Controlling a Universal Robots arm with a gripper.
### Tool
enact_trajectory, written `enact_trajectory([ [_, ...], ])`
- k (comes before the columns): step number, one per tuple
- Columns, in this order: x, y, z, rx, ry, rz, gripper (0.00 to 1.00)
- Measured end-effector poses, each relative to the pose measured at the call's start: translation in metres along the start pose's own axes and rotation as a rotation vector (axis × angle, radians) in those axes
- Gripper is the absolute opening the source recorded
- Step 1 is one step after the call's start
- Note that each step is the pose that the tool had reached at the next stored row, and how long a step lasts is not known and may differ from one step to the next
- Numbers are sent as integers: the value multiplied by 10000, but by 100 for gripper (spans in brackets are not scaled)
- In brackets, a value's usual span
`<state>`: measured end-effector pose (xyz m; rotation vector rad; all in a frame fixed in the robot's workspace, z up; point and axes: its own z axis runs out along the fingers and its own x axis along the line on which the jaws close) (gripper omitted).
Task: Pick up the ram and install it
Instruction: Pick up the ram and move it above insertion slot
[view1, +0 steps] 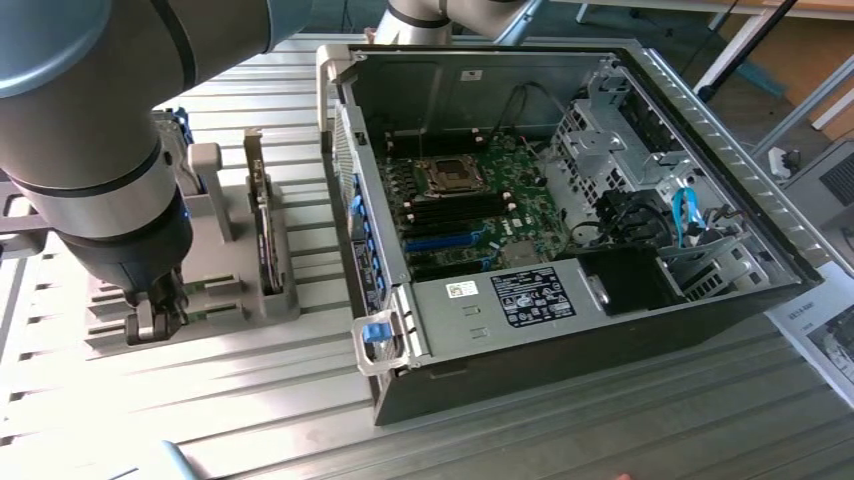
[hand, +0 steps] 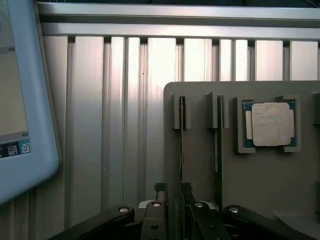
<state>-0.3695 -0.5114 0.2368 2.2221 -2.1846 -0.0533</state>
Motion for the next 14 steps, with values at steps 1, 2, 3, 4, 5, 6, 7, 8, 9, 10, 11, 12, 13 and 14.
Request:
enact_trajectory([
  [1, 0, 0, 0, 0, 0, 0, 24],
  [2, -2, -1, 3, 2, -2, 0, 24],
  [3, -6, -1, 4, 3, -3, -1, 24],
  [4, -14, -1, 4, 0, 0, 0, 24],
  [5, -22, -1, 6, 1, -1, 0, 24],
  [6, -29, -1, 7, 0, 0, 0, 24],
  [7, -36, -1, 9, 0, 0, 0, 24],
  [8, -43, -1, 11, 0, 0, 0, 24],
  [9, -50, -1, 12, 0, 0, 0, 24],
  [10, -64, -2, 13, -1, 1, 0, 24],
  [11, -70, -2, 16, 1, -1, -1, 24],
  [12, -70, -3, 20, 1, 0, -1, 24],
  [13, -71, -3, 27, 1, 0, -2, 24],
  [14, -71, -3, 36, 0, 0, 0, 24],
])
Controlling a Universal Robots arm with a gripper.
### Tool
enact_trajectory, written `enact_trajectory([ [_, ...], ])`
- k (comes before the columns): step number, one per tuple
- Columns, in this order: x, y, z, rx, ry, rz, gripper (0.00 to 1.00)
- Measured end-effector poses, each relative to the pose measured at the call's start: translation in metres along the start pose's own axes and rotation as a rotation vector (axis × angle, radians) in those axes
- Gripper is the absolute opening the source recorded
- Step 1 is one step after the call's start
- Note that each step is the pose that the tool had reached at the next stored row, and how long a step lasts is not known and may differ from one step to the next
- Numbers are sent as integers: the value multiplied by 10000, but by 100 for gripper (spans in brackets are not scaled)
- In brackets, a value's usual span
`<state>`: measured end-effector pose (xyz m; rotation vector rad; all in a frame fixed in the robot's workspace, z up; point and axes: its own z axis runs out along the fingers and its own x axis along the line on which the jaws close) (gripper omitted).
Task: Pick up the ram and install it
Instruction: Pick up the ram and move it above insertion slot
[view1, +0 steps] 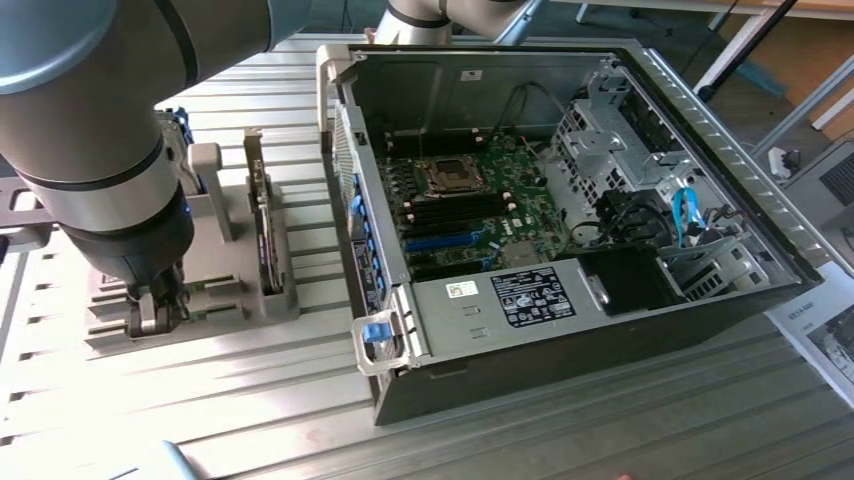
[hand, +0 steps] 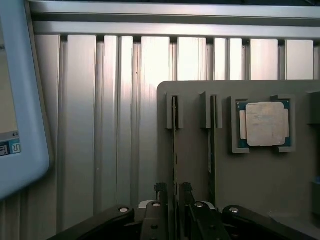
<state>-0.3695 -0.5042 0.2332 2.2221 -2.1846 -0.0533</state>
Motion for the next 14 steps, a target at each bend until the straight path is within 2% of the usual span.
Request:
enact_trajectory([
  [5, 1, -3, 73, -1, 1, 0, 24],
  [14, 1, -6, 142, -1, 1, 0, 24],
])
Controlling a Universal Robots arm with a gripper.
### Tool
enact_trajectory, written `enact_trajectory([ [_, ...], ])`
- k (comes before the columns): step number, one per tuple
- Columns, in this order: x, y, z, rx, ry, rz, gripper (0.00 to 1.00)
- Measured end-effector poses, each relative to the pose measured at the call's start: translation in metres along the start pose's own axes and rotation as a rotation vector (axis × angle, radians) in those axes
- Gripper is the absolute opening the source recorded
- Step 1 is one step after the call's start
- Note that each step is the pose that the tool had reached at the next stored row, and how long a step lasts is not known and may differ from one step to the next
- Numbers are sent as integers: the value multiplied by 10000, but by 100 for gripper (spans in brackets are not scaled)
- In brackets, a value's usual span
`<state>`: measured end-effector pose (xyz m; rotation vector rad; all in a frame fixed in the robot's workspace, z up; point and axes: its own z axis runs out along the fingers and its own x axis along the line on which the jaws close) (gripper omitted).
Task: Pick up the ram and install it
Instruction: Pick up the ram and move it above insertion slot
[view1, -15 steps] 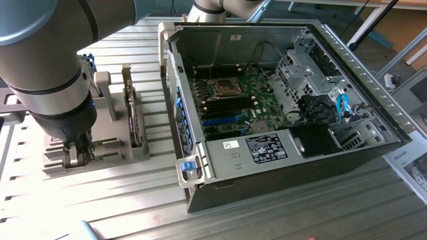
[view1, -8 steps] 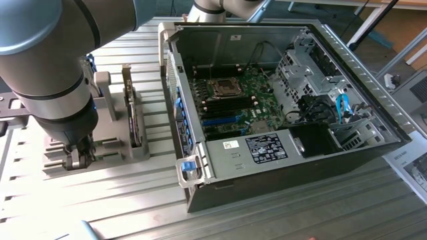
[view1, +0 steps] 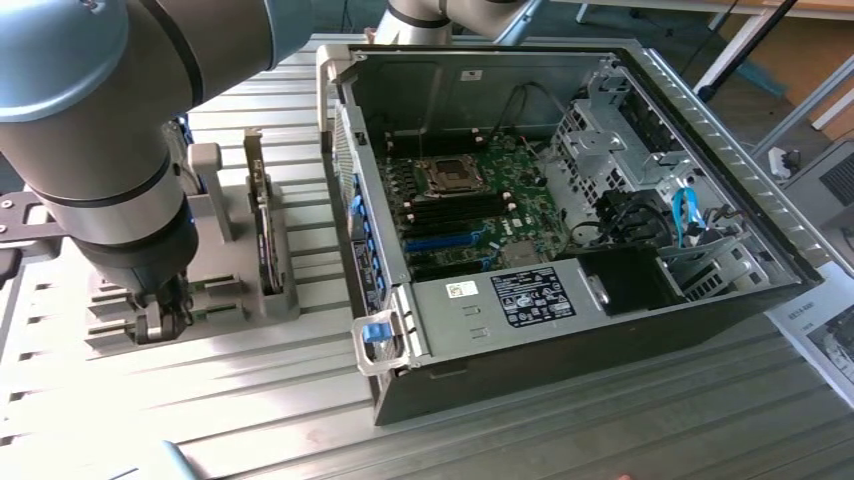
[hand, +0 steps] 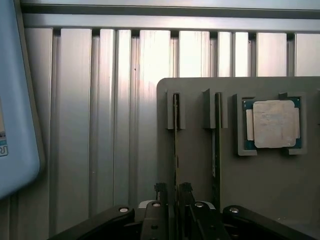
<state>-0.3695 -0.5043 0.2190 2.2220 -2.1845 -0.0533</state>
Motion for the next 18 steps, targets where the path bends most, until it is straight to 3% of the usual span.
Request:
enact_trajectory([
  [18, -42, -4, 62, 1, -1, 0, 24],
])
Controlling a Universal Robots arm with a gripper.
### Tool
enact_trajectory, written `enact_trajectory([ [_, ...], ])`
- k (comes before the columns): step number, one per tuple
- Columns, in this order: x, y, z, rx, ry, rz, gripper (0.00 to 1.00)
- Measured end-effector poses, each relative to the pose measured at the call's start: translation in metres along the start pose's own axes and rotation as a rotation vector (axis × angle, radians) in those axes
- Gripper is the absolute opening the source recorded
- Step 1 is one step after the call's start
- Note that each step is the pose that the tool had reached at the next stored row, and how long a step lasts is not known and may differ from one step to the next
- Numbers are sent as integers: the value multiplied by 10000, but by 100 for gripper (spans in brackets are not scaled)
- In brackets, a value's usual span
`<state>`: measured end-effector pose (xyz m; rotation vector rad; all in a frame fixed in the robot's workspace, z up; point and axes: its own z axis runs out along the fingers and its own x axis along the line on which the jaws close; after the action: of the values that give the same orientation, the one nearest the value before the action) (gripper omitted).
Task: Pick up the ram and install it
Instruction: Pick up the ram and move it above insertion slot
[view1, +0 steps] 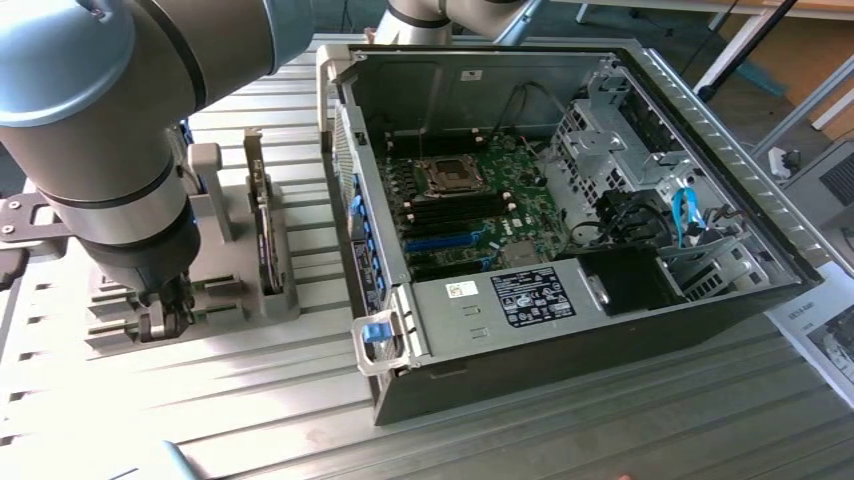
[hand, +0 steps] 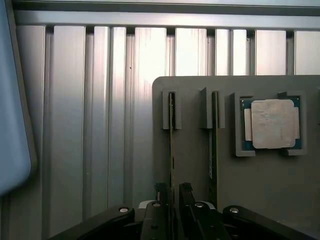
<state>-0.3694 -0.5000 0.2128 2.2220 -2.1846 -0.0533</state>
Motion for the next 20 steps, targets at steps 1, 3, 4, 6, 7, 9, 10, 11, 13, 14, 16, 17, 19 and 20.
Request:
enact_trajectory([
  [1, 0, 0, 4, -1, 0, 0, 24],
  [3, 0, 0, 4, -2, 1, 0, 24],
  [4, 0, 0, 6, 0, 0, 0, 24],
  [6, 0, 0, 6, 1, 0, 0, 24],
  [7, 0, 0, 6, 0, 0, 0, 24],
  [9, 0, 0, 6, 0, 0, 0, 24],
  [10, 0, 0, 6, 0, 0, 0, 24],
  [11, 0, 0, 6, 1, 5, 0, 24],
  [13, 0, -1, 7, 6, 34, 2, 24],
  [14, -1, -1, 7, 5, 61, 3, 24],
  [16, 0, 0, 6, 2, 95, 3, 24],
  [17, 0, 0, 6, 3, 95, 4, 24],
  [19, -1, -5, 5, 2, 96, 5, 24],
  [20, -1, -13, 5, 2, 96, 5, 24],
])
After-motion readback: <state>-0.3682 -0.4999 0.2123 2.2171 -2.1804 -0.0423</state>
